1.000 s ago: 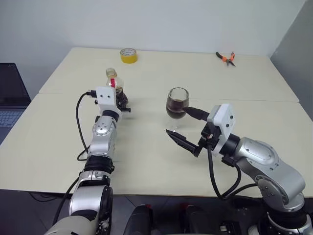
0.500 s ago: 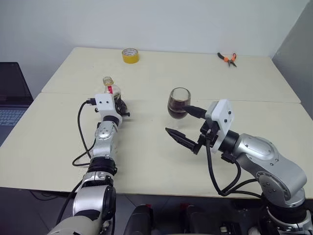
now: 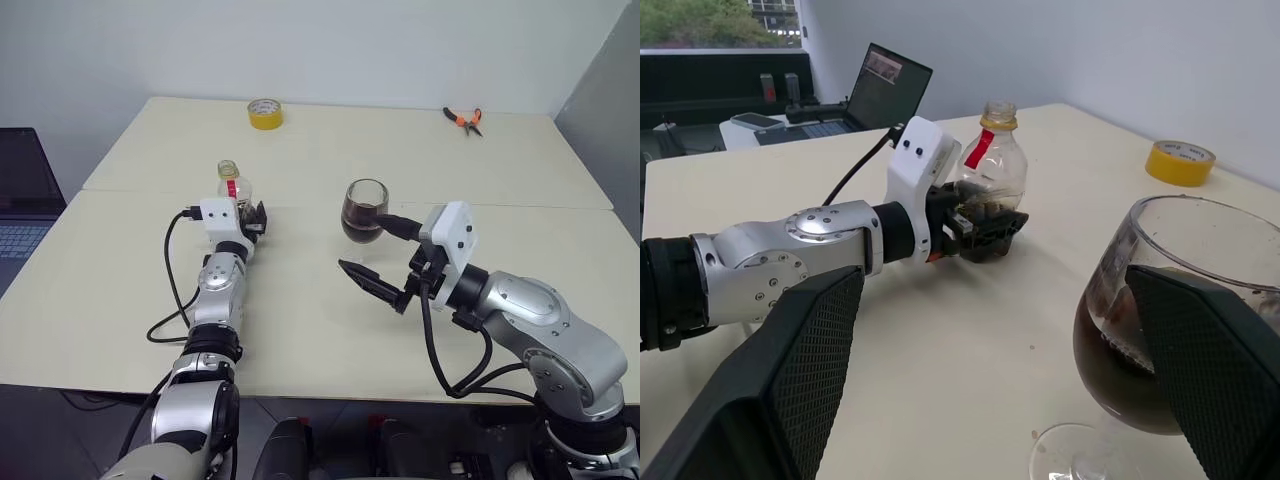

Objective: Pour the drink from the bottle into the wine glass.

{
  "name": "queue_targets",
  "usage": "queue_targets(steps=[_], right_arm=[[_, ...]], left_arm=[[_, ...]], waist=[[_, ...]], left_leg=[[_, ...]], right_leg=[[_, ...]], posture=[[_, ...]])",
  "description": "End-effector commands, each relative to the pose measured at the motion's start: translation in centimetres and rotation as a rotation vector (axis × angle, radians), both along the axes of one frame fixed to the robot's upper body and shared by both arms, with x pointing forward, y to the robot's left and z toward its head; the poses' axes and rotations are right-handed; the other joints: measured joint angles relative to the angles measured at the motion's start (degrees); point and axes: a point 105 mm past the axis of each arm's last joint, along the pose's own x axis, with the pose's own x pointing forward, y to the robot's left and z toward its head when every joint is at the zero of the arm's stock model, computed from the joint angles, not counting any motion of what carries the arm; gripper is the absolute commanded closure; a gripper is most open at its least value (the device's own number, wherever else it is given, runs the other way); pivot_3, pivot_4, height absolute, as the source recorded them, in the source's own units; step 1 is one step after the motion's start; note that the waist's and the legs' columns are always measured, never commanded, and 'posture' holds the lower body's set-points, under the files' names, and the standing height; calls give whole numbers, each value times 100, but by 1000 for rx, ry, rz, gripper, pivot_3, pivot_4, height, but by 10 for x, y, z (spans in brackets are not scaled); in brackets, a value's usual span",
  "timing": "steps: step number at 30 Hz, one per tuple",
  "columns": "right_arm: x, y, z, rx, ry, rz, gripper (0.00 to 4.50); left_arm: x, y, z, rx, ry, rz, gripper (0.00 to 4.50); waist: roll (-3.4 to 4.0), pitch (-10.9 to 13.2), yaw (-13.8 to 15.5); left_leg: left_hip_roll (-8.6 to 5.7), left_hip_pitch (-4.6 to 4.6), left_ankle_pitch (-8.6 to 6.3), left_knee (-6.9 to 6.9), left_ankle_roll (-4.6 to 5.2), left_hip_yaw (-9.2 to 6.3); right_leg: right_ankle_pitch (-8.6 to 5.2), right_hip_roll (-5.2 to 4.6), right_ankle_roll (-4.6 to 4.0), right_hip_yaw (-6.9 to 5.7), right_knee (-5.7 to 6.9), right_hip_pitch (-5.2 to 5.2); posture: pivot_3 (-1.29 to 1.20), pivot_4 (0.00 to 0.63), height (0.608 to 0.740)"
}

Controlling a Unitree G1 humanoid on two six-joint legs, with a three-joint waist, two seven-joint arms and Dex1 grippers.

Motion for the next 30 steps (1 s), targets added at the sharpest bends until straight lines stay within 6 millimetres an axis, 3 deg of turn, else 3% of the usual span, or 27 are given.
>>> queue_targets(steps=[1, 7, 14, 20, 23, 30], right_arm=[[-3, -2, 5, 6, -39, 7, 0], [-6, -5, 5, 10, -75, 5, 0], [-16, -25, -7, 110, -126, -44, 0], [-7, -51, -38, 154, -91, -202, 0], [9, -74, -68, 204, -60, -404, 0], [34, -99, -99, 265, -62, -664, 0]], left_arm=[[-3, -4, 17, 24, -67, -24, 17], [-16, -4, 25, 70, -103, -43, 17], [-65, -4, 33, 142, -105, -79, 17], [-93, -14, 21, 201, -53, -96, 17], [-102, -17, 6, 273, -7, -94, 17], [-101, -20, -4, 217, 10, -89, 17]], waist=[[0, 0, 0], [0, 0, -1], [1, 0, -3], [3, -2, 9], [10, -13, 3], [19, -16, 4]], left_leg=[[0, 0, 0, 0, 0, 0], [0, 0, 0, -1, 0, 1], [5, 1, -1, -8, -1, 0], [3, 15, -2, -7, 1, -6], [5, 19, -2, -11, 1, -5], [5, 20, -2, -13, 1, -1]], right_leg=[[0, 0, 0, 1, 0, 0], [0, 0, 0, 2, -1, 0], [0, 0, 0, 4, -7, 3], [0, 1, 0, -1, -13, 23], [-1, 3, 0, 1, -13, 23], [-1, 4, -1, 4, -13, 21]], posture=[[0, 150, 740], [0, 150, 740], [0, 150, 740], [0, 150, 740], [0, 150, 740], [0, 150, 740]])
